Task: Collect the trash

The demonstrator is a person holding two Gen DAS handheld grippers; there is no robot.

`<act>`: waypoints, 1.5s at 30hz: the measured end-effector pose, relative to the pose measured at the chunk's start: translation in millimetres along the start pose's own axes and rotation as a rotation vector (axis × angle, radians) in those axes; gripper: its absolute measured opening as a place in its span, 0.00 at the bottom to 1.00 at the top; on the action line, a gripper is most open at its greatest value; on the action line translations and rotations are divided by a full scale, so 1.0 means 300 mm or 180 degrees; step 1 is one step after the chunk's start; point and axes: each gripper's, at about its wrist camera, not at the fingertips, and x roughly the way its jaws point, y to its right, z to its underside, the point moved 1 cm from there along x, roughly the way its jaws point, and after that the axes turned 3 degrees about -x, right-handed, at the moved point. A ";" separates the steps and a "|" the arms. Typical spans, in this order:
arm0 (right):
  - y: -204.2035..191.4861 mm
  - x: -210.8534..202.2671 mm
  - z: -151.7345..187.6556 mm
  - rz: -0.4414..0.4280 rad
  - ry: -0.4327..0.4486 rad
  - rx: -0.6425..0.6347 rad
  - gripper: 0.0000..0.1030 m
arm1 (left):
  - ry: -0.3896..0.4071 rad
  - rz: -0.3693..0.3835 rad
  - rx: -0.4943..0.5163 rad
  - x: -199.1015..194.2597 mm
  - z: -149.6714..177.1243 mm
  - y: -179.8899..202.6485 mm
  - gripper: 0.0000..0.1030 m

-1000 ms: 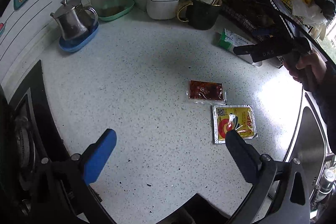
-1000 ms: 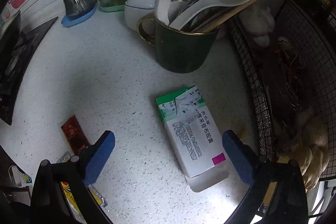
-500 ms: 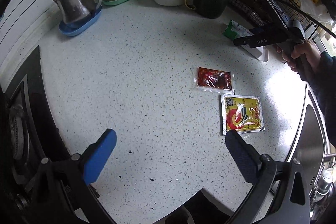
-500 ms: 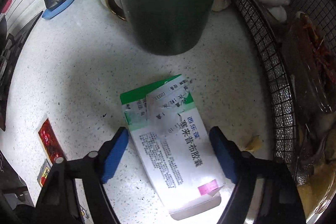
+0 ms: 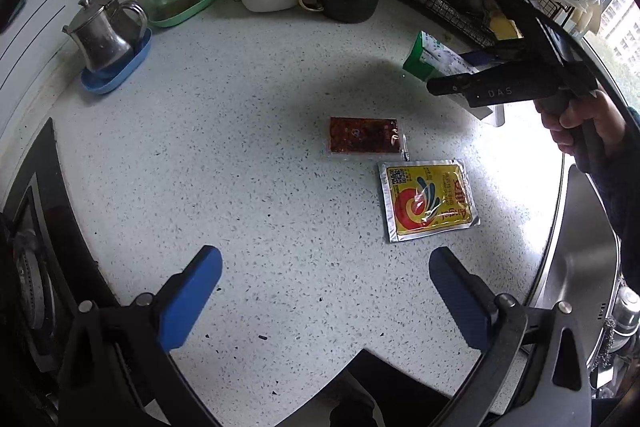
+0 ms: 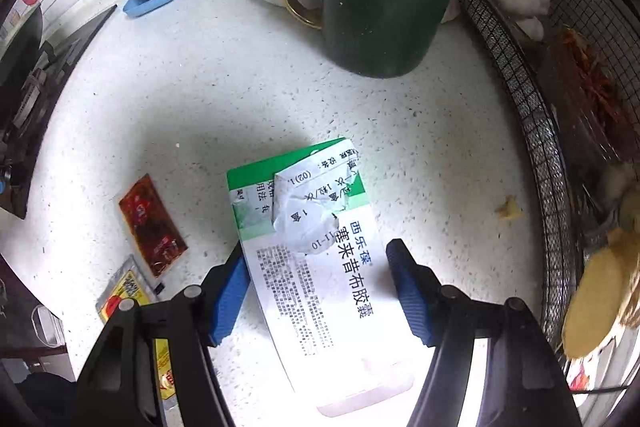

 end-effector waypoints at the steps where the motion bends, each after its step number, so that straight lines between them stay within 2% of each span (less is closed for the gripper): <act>1: -0.002 -0.024 0.022 0.0009 0.0047 0.0087 0.63 | -0.0013 0.0024 0.0008 0.007 -0.006 0.008 1.00; 4: -0.015 -0.092 0.095 0.0001 0.0165 0.0309 0.63 | -0.0031 0.0128 0.0118 0.030 -0.023 0.043 1.00; 7: -0.030 -0.156 0.178 0.0058 0.0263 0.0398 0.63 | -0.0070 0.0222 0.0395 0.069 -0.033 0.097 1.00; 14: -0.037 -0.245 0.385 0.0014 0.0266 0.0620 0.63 | -0.0144 0.0330 0.1371 0.175 -0.045 0.261 1.00; 18: -0.023 -0.280 0.403 -0.0072 0.0250 0.0771 0.63 | -0.0208 0.0398 0.1710 0.248 -0.056 0.335 1.00; 26: 0.016 -0.299 0.476 -0.0120 0.0201 0.0953 0.63 | -0.0245 0.0231 0.2144 0.353 -0.075 0.427 0.97; 28: 0.014 -0.297 0.490 -0.0172 0.0208 0.1035 0.63 | -0.0353 0.0285 0.2180 0.372 -0.073 0.436 0.88; 39: 0.015 -0.288 0.517 -0.0249 0.0239 0.1201 0.63 | -0.0285 0.0340 0.2183 0.371 -0.081 0.422 0.88; 41: 0.017 -0.288 0.518 -0.0256 0.0241 0.1219 0.63 | -0.0274 0.0322 0.2143 0.366 -0.091 0.412 0.84; 43: 0.015 -0.286 0.516 -0.0286 0.0251 0.1234 0.63 | -0.0240 0.0319 0.2071 0.352 -0.095 0.379 0.71; 45: 0.017 -0.289 0.518 -0.0302 0.0267 0.1235 0.63 | -0.0240 0.0313 0.2042 0.348 -0.105 0.369 0.67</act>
